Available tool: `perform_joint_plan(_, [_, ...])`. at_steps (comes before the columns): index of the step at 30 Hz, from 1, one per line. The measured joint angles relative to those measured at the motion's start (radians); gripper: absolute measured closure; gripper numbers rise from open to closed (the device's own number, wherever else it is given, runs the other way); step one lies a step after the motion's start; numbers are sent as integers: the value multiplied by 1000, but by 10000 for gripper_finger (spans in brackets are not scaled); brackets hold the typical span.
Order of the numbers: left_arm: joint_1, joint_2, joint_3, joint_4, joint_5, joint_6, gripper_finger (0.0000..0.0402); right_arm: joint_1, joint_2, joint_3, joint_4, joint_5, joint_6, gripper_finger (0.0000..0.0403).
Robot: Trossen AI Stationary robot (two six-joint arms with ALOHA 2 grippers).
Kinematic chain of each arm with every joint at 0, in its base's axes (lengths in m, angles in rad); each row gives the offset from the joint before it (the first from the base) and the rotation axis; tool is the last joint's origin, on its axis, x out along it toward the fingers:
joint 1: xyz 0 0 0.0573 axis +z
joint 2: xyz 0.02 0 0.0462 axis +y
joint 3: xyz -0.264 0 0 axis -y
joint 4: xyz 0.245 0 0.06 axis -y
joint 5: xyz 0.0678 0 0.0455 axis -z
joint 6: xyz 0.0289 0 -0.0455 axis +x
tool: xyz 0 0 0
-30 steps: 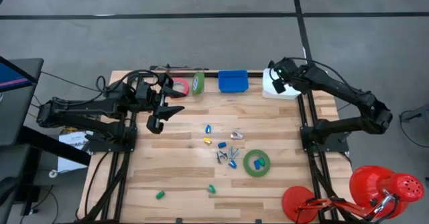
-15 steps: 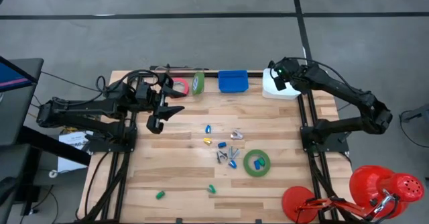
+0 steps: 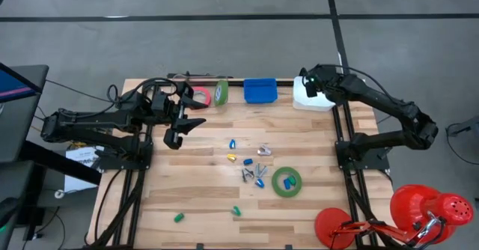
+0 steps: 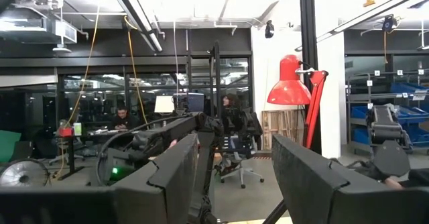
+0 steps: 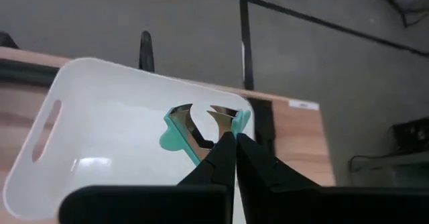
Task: Pick and place Stapler, Stapler remover, tape
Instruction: Put the light blue staple remover into the white bin, then put the purple staple remover into the white bin
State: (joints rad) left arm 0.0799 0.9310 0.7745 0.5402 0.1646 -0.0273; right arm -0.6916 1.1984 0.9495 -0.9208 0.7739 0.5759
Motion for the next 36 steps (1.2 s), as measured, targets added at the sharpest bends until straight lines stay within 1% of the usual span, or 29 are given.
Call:
perform_joint_plan(3, [0,0,0,0,0,0,220,17,0,-63,31,-5,58,403])
perform_joint_plan(6, [0,0,0,0,0,0,220,33,0,-118,81,14,100,403])
perform_joint_plan(14, [0,0,0,0,0,0,220,34,0,-223,323,19,106,403])
perform_joint_plan(17, [0,0,0,0,0,0,220,35,0,-262,376,14,107,403])
perform_joint_plan(24, [0,0,0,0,0,0,220,35,0,-321,382,1,183,403])
perform_joint_plan(30, [0,0,0,0,0,0,220,36,0,-333,384,-6,186,396])
perform_joint_plan(33, [0,0,0,0,0,0,220,36,0,-333,383,-6,185,381])
perform_joint_plan(36, [0,0,0,0,0,0,220,36,0,-333,383,-6,185,354])
